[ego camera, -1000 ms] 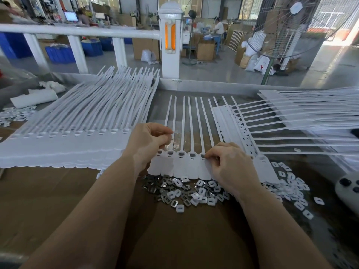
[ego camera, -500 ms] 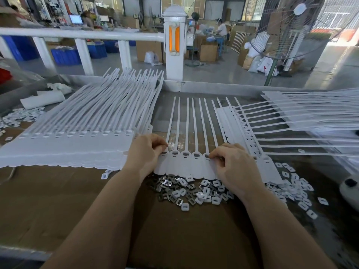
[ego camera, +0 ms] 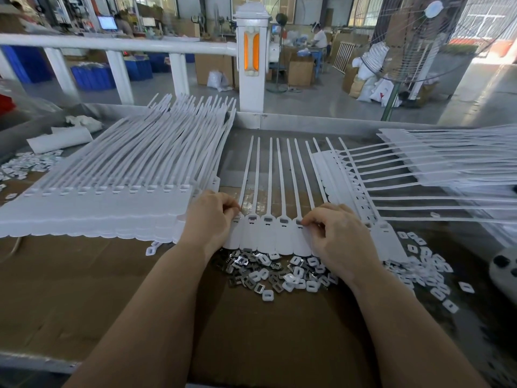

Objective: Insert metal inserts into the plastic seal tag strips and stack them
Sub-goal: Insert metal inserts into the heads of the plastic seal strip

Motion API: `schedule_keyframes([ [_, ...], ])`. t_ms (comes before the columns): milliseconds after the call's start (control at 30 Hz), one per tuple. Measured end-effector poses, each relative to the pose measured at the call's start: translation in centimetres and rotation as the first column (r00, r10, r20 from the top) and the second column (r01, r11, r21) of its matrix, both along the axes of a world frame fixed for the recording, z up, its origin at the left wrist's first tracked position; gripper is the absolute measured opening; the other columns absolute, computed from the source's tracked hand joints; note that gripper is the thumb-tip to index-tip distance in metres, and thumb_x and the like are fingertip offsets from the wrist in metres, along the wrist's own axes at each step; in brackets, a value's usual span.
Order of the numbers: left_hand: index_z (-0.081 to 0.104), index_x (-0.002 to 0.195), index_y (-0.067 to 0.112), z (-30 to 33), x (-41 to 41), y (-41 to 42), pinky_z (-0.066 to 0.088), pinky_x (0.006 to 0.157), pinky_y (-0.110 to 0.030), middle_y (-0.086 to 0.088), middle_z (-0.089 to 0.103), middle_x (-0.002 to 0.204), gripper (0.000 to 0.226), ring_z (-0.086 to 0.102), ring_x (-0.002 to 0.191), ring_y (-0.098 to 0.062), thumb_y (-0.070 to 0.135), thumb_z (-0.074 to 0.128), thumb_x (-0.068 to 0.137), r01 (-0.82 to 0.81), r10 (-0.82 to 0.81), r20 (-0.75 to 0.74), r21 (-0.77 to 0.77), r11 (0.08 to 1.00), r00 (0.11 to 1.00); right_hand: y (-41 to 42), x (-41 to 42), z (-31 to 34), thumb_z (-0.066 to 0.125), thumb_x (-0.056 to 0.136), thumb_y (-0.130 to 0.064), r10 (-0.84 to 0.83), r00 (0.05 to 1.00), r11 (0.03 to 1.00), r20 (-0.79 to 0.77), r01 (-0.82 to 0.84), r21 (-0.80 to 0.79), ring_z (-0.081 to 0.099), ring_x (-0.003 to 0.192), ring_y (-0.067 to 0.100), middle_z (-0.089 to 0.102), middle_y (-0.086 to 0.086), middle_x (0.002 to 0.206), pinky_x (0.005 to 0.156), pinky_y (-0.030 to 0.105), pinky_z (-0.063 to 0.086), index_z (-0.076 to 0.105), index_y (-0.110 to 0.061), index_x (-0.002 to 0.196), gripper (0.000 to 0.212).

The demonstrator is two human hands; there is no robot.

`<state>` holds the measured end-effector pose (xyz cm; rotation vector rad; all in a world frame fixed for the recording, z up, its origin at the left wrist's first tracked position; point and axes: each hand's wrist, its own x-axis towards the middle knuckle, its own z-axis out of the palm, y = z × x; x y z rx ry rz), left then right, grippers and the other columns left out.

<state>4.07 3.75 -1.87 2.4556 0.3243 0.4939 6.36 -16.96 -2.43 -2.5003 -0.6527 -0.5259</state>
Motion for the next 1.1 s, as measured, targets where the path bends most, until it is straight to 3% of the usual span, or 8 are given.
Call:
schedule_keyframes([
  [200,0.070,0.099,0.010,-0.2,0.0,-0.2,0.019,0.073,-0.005,0.003,0.045,0.092,0.016,0.039,0.083,-0.007,0.012,0.055,0.092,-0.008,0.007,0.045,0.020,1.000,0.999,0.0,0.1,-0.1,0.060,0.085,-0.008,0.004,1.000,1.000,0.001,-0.004,-0.005,0.052,0.088,0.014,0.067,-0.003,0.089,0.079,0.018,0.035,0.071,-0.014,0.087,0.013],
  [533,0.072,0.092,0.012,-0.1,-0.1,-0.1,0.026,0.068,-0.002,0.005,0.048,0.089,0.016,0.042,0.076,-0.006,0.008,0.057,0.089,0.006,-0.009,0.053,0.064,0.998,0.999,0.1,0.0,-0.1,0.058,0.085,-0.007,-0.011,1.000,1.000,0.004,0.011,0.006,0.054,0.090,0.018,0.067,-0.001,0.090,0.079,0.022,0.037,0.071,-0.013,0.086,0.014],
  [867,0.073,0.090,0.015,0.4,-0.1,-0.4,0.032,0.069,-0.011,0.002,0.063,0.099,0.013,0.048,0.075,-0.005,0.012,0.060,0.088,-0.010,0.009,0.014,0.078,0.997,1.000,0.2,0.0,-0.2,0.054,0.088,-0.014,-0.037,0.999,0.999,0.003,0.037,-0.017,0.053,0.093,0.016,0.067,-0.002,0.094,0.082,0.024,0.038,0.069,-0.016,0.090,0.016],
  [1100,0.071,0.093,0.013,1.2,0.2,-0.2,0.036,0.063,-0.018,0.000,0.064,0.086,0.016,0.050,0.071,-0.007,0.013,0.056,0.091,0.015,-0.013,-0.118,0.014,1.000,0.993,0.2,0.0,-0.2,0.054,0.088,-0.015,-0.043,0.999,0.999,0.008,0.043,-0.032,0.052,0.093,0.015,0.066,-0.003,0.095,0.083,0.022,0.038,0.069,-0.017,0.092,0.016],
])
